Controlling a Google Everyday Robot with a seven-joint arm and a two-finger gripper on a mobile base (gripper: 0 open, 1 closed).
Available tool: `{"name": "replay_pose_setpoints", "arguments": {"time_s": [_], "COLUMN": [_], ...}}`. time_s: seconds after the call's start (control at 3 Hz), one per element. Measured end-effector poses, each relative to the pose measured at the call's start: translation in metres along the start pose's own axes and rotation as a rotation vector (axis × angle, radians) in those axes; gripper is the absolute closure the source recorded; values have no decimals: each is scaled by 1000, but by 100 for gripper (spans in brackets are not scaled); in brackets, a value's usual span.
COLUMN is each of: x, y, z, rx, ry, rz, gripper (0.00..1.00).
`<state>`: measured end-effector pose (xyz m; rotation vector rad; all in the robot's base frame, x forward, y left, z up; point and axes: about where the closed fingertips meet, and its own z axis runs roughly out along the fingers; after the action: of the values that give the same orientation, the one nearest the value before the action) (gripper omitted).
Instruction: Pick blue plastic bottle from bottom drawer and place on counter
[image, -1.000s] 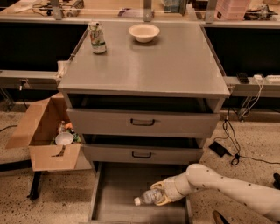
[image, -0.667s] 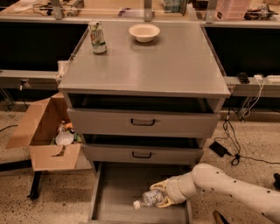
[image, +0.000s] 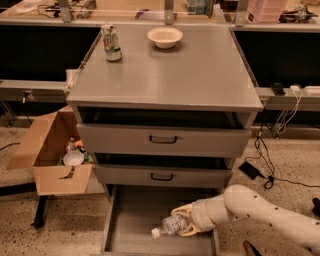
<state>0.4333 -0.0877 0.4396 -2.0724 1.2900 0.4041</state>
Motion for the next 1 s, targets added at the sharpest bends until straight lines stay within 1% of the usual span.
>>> {"name": "replay_pose_setpoints", "arguments": {"time_s": [0.33,0.67,1.0], "x": [-50,-80,-83], "y": [-22,-41,-44], "z": [-53,-85,-89], "rx": [72,110,121], "ry": [-62,-82,-90], "rz": [-54,-70,-67], "gripper": [100,100,100]}}
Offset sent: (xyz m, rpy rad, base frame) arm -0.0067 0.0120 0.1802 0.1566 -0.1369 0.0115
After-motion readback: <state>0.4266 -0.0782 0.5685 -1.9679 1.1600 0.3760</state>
